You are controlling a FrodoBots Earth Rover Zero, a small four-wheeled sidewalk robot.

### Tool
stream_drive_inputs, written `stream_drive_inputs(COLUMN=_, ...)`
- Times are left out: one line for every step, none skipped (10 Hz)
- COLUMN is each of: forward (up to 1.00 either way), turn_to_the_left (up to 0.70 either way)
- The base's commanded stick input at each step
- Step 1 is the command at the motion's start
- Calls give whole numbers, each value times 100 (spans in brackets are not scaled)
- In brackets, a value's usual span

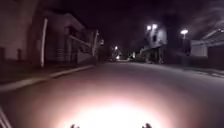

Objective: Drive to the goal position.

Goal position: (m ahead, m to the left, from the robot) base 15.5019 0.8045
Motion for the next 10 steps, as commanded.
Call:
stream_drive_inputs(forward=50, turn_to_the_left=0)
stream_drive_inputs(forward=50, turn_to_the_left=0)
stream_drive_inputs(forward=50, turn_to_the_left=43)
stream_drive_inputs(forward=50, turn_to_the_left=50)
stream_drive_inputs(forward=50, turn_to_the_left=25)
stream_drive_inputs(forward=50, turn_to_the_left=0)
stream_drive_inputs(forward=50, turn_to_the_left=0)
stream_drive_inputs(forward=50, turn_to_the_left=0)
stream_drive_inputs(forward=50, turn_to_the_left=0)
stream_drive_inputs(forward=50, turn_to_the_left=0)
